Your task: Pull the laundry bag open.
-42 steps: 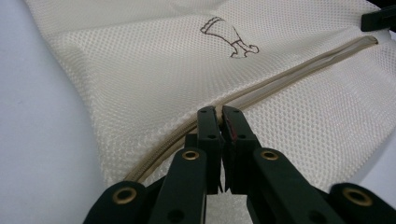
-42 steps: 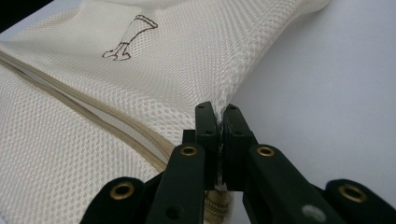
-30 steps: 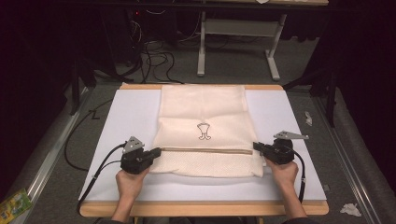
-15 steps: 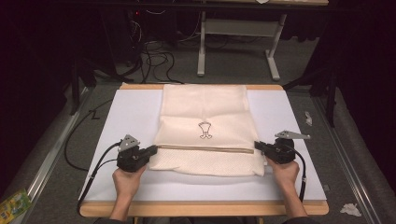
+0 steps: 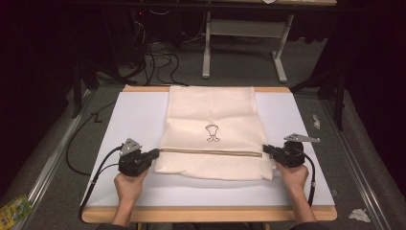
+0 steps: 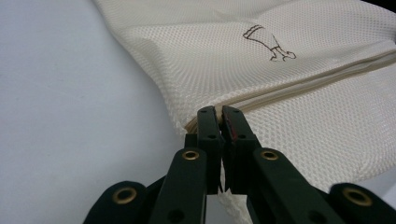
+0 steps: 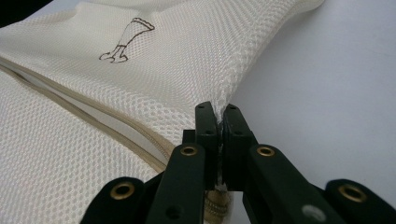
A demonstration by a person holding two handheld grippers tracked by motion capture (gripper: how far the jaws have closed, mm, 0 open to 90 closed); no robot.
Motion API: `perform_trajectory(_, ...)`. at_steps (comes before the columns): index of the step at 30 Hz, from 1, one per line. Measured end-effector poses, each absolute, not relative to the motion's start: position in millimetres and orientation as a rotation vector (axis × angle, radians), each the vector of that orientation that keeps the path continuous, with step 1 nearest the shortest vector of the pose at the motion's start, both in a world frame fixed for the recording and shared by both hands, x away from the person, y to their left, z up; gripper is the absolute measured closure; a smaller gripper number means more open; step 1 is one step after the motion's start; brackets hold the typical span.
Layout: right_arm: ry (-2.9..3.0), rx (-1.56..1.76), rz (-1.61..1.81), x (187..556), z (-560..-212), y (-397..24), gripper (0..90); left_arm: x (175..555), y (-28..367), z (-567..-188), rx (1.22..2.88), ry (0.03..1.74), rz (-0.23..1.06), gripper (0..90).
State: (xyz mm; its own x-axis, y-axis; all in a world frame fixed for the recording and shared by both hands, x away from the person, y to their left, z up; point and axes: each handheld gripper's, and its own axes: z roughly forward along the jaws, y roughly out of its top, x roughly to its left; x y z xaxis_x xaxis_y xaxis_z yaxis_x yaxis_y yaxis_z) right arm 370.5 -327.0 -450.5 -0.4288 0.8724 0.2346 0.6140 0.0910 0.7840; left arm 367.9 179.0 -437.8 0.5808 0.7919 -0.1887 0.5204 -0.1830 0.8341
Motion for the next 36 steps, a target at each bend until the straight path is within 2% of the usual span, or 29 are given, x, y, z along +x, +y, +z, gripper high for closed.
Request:
perform_trajectory(25, 2.044, 1.500, 1.233, 368.6, -447.0, -339.6, 89.0, 368.6, 180.8, -436.3, 1.880, 1.057, 0.365, 87.3)
perform_trajectory(36, 2.060, 1.511, 1.247, 367.0, -447.0, -341.5, 88.5, 369.7, 179.4, -436.2, 1.861, 1.053, 0.326, 87.1)
